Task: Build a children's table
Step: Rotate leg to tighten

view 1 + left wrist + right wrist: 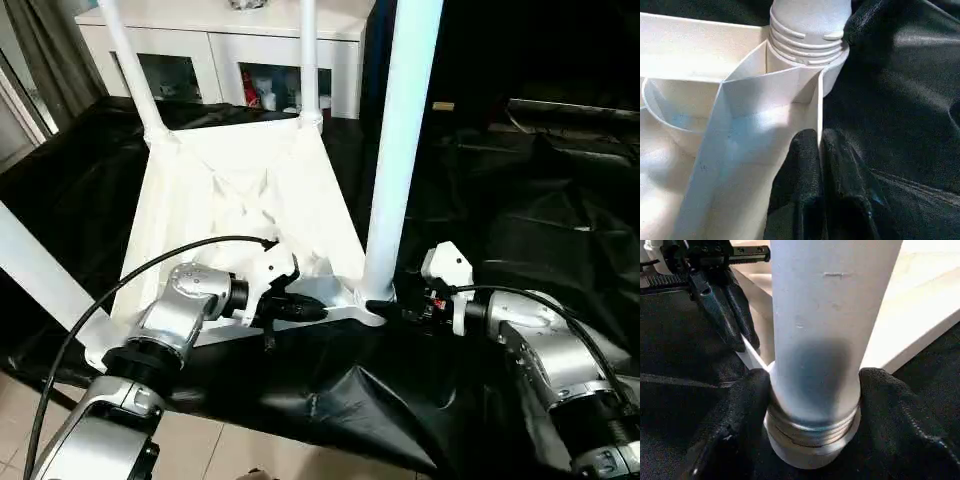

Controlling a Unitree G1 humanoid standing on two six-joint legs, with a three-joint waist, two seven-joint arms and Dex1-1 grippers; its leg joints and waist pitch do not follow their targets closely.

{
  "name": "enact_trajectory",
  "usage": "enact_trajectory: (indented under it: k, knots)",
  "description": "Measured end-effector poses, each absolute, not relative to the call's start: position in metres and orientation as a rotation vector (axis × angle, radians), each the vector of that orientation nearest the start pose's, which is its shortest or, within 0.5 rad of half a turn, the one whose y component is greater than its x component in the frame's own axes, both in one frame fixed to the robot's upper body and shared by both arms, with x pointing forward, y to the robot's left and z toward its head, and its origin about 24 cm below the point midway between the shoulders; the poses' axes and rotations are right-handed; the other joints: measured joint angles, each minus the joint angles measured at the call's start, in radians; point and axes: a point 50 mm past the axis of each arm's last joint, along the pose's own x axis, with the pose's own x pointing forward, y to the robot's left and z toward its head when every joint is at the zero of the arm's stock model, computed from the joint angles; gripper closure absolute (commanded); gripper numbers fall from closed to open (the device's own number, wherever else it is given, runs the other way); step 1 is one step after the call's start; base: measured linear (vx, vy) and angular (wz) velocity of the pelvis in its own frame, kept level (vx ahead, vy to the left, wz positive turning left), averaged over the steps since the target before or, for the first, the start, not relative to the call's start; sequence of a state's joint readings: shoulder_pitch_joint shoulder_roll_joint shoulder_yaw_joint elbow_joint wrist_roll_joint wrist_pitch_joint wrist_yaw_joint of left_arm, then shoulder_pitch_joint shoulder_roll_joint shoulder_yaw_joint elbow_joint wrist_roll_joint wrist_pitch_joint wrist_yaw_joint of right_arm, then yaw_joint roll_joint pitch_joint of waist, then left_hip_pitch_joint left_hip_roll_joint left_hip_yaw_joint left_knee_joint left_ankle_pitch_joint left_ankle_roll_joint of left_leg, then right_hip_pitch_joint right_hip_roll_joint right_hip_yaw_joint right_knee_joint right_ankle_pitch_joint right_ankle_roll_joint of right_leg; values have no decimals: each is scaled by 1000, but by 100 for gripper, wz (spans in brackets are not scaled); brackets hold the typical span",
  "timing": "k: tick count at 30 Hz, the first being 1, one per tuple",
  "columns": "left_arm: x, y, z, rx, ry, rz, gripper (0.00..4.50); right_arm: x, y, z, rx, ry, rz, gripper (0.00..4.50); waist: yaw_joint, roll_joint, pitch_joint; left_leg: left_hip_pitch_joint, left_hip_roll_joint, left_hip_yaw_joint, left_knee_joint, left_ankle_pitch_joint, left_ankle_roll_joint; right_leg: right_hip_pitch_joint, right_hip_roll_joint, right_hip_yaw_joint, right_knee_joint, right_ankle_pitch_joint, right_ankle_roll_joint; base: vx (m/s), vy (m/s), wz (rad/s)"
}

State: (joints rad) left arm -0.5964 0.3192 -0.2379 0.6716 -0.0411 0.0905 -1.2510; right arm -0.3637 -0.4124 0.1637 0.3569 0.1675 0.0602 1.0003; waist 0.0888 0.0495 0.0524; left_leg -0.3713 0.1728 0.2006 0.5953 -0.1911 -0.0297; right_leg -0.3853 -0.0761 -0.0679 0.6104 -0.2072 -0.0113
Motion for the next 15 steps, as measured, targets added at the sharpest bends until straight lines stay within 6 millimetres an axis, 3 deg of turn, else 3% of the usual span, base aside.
enact_trajectory:
  k: [6,11,15]
  knots:
    - [318,124,43,264,410,-1311,450,296,-157,45,-169,206,979,191,-2,1,-1,2,0,0,1,0,0,1,0,0,1,0,0,0,0,0]
    - [334,89,41,278,389,-1173,450,303,-155,33,-82,177,653,192,-3,3,-2,7,0,0,2,0,0,8,0,1,0,1,-1,0,0,0]
    - [339,69,39,258,389,-1108,450,305,-149,30,-37,173,470,193,-2,13,-5,7,-1,0,2,0,0,12,-1,2,-2,1,0,0,0,0]
